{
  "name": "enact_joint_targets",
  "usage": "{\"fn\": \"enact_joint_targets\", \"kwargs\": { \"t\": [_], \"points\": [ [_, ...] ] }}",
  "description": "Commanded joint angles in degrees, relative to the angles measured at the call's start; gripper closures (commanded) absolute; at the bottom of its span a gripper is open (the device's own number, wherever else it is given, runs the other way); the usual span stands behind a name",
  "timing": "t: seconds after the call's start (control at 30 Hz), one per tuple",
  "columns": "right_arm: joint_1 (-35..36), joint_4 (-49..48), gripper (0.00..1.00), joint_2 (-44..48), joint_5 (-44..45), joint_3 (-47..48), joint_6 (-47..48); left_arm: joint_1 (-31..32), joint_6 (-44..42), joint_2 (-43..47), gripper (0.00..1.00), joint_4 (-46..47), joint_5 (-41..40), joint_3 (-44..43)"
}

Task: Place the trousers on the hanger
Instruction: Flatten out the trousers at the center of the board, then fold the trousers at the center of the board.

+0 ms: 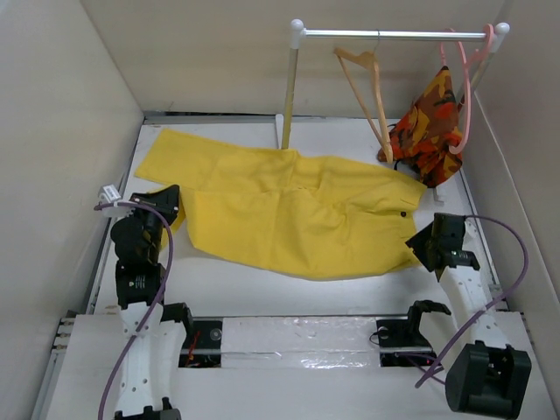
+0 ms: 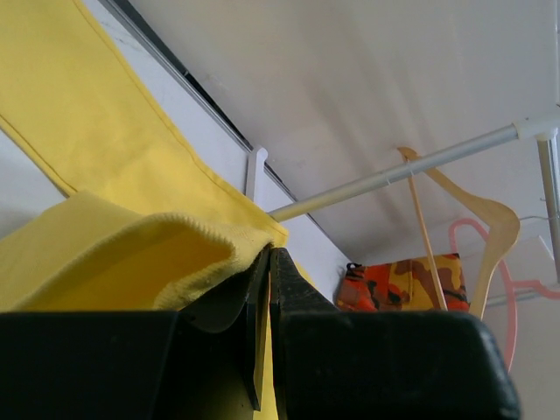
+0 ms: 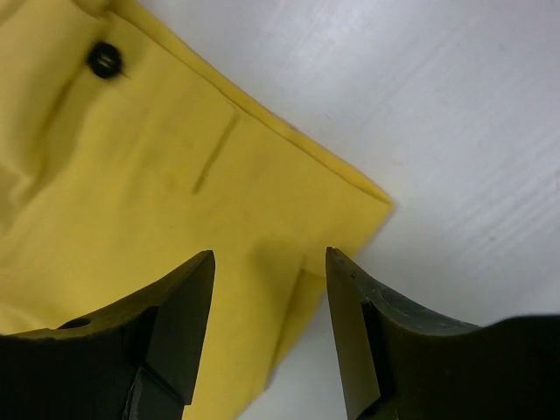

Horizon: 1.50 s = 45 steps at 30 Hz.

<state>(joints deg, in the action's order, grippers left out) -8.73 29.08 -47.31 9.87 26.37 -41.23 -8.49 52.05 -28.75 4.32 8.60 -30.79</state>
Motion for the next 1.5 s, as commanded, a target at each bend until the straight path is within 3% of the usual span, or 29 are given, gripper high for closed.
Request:
{"fn": "enact_joint_targets", "kwargs": {
  "t": [0.0, 0.33, 0.43, 0.47, 0.5, 0.6, 0.73, 0.9, 1.0, 1.17, 1.3, 1.47],
  "points": [
    [-0.6, 5.3, 0.41, 0.0, 1.6, 0.6, -6.0, 2.3, 0.1, 0.3, 1.00, 2.8, -1.4, -3.8],
    [-0.1, 4.3, 0.48, -7.0, 3.0, -0.4, -11.5, 3.6, -3.3, 0.5, 1.00, 0.1, -5.3, -4.6],
    [-0.1, 3.1, 0.63, -8.7, 3.3, -0.1, -11.7, 3.6, -3.0, 0.3, 1.00, 0.3, -5.3, -4.5],
    [-0.1, 3.3, 0.71, -9.0, 3.8, 0.4, -11.8, 3.6, -3.1, 0.2, 1.00, 0.3, -5.3, -4.5],
    [-0.1, 3.7, 0.86, -8.8, 4.9, 1.6, -11.4, 3.6, -3.1, -0.1, 1.00, 0.4, -5.3, -4.6],
    [0.6, 7.5, 0.96, -5.2, 8.2, 4.3, -10.5, 3.0, -2.7, -0.6, 1.00, 0.9, -5.4, -5.2],
    [1.2, 16.2, 0.97, -0.8, 12.9, 14.1, -7.1, 2.5, -2.7, -1.5, 1.00, -0.8, -8.0, -8.3],
    [1.2, 25.6, 1.00, -4.4, 14.4, 26.0, 0.1, 2.0, -4.8, -3.3, 1.00, -4.1, -11.3, -15.4],
    [4.8, 28.2, 1.00, -4.3, 15.6, 28.5, 4.2, 2.0, -5.5, -4.4, 1.00, -4.1, -12.1, -17.5],
    [5.3, 25.8, 1.00, 8.1, 8.9, 25.9, 6.0, 1.5, -6.7, -10.7, 1.00, -9.8, -14.3, -22.4],
    [5.3, 29.7, 1.00, 18.6, 5.0, 30.8, 8.8, 1.5, -7.5, -12.9, 1.00, -12.1, -20.3, -24.3],
    [5.3, 35.2, 1.00, 22.9, 5.0, 34.5, 13.1, 1.5, -9.5, -15.1, 1.00, -13.8, -27.7, -27.1]
  ]
}}
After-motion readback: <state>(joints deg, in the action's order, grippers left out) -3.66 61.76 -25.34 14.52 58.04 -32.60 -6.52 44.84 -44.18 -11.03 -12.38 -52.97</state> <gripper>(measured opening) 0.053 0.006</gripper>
